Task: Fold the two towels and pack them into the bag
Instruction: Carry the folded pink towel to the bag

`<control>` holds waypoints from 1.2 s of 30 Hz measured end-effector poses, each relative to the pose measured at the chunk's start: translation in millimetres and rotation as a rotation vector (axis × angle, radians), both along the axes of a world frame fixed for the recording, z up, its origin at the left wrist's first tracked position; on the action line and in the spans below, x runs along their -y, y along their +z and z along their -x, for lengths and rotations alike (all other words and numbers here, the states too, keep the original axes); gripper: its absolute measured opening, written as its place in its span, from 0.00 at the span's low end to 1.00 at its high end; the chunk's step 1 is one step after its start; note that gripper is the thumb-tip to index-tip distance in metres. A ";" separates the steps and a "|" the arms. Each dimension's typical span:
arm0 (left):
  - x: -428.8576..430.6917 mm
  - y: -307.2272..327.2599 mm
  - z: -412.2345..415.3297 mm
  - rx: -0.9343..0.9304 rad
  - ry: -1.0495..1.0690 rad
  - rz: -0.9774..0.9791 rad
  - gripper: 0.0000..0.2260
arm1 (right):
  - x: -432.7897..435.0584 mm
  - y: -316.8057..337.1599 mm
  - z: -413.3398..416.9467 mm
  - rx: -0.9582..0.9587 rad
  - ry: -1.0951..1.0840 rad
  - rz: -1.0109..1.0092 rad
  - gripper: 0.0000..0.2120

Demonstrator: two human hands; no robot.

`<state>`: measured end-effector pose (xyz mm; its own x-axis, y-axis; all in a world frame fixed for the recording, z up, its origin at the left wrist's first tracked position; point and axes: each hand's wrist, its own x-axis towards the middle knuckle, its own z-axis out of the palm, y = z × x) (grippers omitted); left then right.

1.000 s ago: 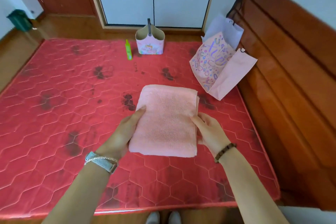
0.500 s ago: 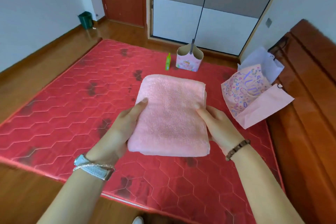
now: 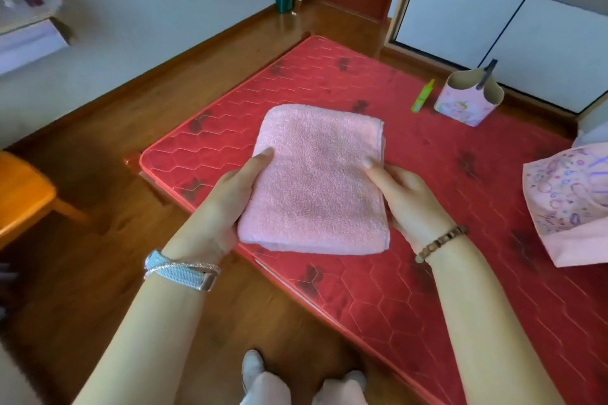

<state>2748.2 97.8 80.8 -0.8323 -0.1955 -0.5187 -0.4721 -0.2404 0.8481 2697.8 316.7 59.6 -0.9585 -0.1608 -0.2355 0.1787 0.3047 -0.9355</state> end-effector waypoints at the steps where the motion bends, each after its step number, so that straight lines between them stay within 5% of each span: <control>1: 13.4 0.9 -4.9 0.004 0.021 0.000 0.16 | 14.0 -0.4 -1.4 -0.006 0.009 0.004 0.43; 15: 152.6 2.6 -68.1 -0.002 0.248 -0.085 0.16 | 174.9 6.6 -21.8 -0.075 0.196 0.048 0.37; 20: 183.1 3.6 -82.2 0.040 0.357 -0.037 0.16 | 216.2 3.6 -18.2 -0.028 0.266 0.037 0.21; 27: 223.3 -5.8 -76.2 0.068 0.486 0.018 0.16 | 275.6 -4.4 2.0 -0.031 0.382 0.063 0.42; 36: 273.9 -8.3 -26.9 0.062 0.595 0.063 0.15 | 339.1 -9.8 64.9 0.015 0.449 0.104 0.27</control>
